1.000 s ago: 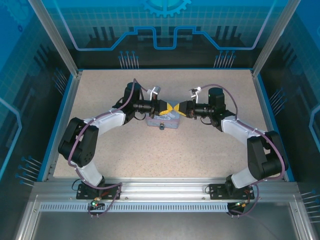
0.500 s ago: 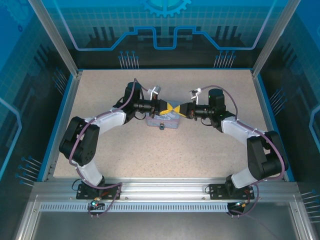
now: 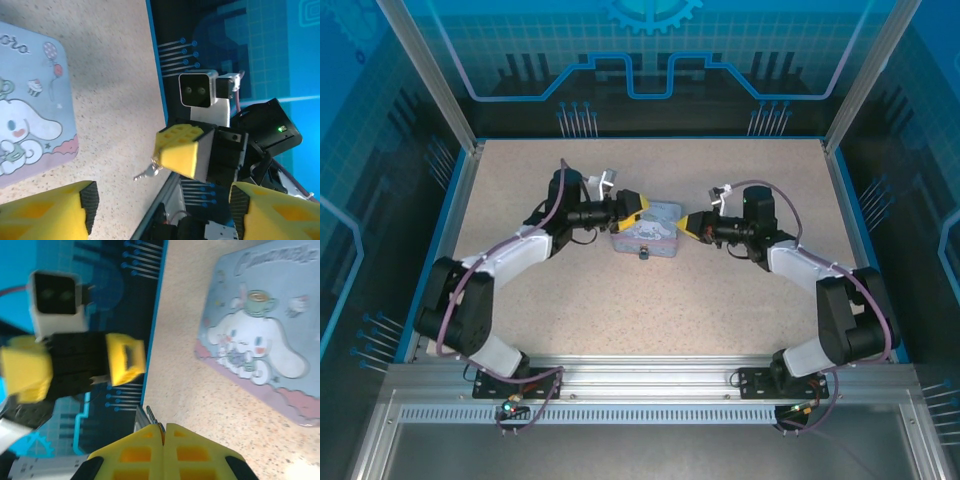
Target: Unlock the padlock with the key
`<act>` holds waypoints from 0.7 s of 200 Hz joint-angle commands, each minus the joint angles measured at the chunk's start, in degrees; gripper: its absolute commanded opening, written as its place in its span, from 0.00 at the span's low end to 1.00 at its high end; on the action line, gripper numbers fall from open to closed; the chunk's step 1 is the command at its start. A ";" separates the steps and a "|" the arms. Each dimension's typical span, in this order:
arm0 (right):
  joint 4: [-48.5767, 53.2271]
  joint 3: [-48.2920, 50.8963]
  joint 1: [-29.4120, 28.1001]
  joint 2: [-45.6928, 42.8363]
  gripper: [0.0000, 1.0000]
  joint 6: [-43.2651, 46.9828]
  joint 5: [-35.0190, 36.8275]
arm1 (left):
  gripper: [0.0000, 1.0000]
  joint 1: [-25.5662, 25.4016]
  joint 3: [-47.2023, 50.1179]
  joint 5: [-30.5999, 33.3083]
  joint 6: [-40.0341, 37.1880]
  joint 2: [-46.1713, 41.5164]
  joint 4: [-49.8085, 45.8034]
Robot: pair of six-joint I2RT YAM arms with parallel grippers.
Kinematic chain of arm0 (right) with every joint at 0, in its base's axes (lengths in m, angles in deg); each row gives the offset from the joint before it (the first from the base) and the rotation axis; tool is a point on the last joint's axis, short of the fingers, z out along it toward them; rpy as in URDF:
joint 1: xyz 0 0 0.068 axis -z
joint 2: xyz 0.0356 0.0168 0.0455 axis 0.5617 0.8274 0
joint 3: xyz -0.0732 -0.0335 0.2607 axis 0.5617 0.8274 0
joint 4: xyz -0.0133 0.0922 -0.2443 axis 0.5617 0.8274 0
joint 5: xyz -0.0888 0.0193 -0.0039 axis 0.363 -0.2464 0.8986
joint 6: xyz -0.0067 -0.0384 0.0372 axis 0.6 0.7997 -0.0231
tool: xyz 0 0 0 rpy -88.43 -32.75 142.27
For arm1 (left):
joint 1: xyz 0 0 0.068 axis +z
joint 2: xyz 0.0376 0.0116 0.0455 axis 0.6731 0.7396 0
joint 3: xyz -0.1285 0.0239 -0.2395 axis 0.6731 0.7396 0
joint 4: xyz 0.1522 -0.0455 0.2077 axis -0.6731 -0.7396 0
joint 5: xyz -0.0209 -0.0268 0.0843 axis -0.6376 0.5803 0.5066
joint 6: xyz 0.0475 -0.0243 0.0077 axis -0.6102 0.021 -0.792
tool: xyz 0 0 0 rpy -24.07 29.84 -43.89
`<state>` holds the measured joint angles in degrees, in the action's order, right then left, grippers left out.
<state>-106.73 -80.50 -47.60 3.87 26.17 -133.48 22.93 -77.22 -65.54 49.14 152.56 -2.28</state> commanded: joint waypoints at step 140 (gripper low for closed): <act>-4.43 -5.68 -7.84 16.95 0.00 -11.57 18.42 | 0.76 -14.25 21.17 40.38 -28.59 9.81 18.89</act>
<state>-111.93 -84.20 -55.08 18.93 15.00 -117.94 9.07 -55.49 -31.07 24.86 158.20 7.95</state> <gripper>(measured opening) 0.051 0.764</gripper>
